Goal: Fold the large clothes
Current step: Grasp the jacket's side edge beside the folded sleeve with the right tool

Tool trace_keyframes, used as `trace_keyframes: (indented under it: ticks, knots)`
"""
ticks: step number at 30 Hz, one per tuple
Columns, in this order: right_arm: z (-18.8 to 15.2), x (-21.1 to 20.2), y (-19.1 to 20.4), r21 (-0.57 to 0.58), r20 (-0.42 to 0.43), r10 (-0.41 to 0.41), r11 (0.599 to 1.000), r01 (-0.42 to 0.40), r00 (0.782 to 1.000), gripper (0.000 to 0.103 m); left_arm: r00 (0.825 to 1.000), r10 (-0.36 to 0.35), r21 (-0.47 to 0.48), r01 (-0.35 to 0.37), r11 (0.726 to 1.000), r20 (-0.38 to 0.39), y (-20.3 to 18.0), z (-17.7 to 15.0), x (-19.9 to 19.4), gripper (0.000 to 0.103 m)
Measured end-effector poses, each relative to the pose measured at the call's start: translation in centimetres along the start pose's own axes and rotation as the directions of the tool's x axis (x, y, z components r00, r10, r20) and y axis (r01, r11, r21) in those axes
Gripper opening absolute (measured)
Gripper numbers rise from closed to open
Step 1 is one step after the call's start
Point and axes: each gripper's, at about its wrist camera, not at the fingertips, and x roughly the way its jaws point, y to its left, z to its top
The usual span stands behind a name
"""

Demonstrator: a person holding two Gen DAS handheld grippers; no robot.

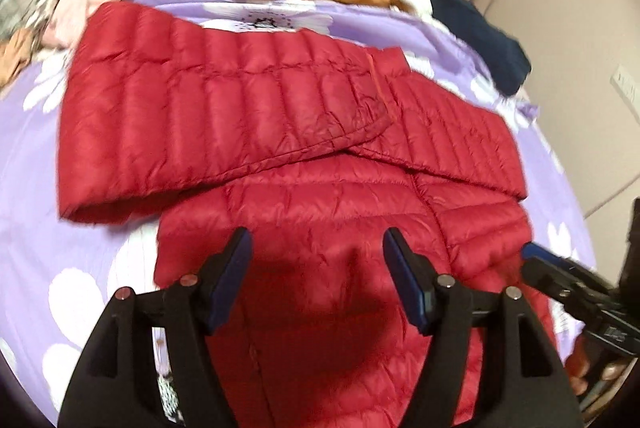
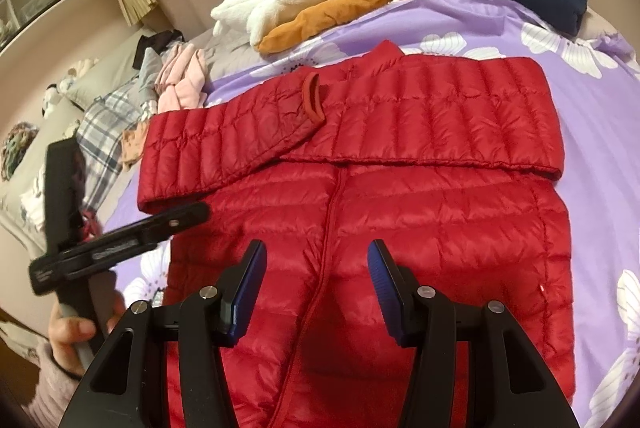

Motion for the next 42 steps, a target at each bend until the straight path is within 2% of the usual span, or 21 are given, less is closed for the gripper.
trace_keyframes:
  ticks: [5, 12, 21, 30, 34, 39, 42]
  knots:
    - [0.1, 0.6, 0.4, 0.002, -0.012, 0.01, 1.0, -0.01, 1.0, 0.053, 0.999, -0.023, -0.126, 0.029, 0.992, 0.044, 2.2, -1.3, -2.2, 0.071]
    - [0.7, 1.7, 0.6, 0.025, -0.025, 0.037, 0.999, -0.037, 0.999, 0.053, 0.997, 0.028, -0.282, -0.005, 0.959, 0.077, 6.0, -3.4, -4.6, 0.072]
    - [2.8, 3.3, 0.9, 0.041, -0.023, 0.066, 0.997, -0.065, 0.998, 0.053, 0.994, 0.031, -0.408, 0.015, 0.913, 0.107, 10.0, -4.8, -6.1, 0.072]
    - [7.0, 5.3, 1.2, 0.079, 0.042, 0.158, 0.984, -0.161, 0.987, 0.053, 0.99, 0.021, -0.496, 0.051, 0.867, 0.137, 13.4, -4.5, -6.2, 0.073]
    - [8.3, 8.1, 1.0, 0.137, 0.026, 0.209, 0.968, -0.21, 0.978, 0.053, 0.991, 0.016, -0.511, 0.053, 0.858, 0.129, 14.0, -4.5, -5.8, 0.073]
    - [10.1, 11.3, 1.2, 0.118, 0.032, 0.143, 0.982, -0.145, 0.989, 0.053, 0.993, 0.016, -0.507, 0.046, 0.861, 0.117, 14.1, -4.5, -5.4, 0.073]
    - [11.0, 13.2, 1.3, 0.116, 0.014, 0.135, 0.984, -0.136, 0.991, 0.053, 0.993, 0.019, -0.507, 0.042, 0.861, 0.115, 14.4, -4.6, -5.3, 0.073]
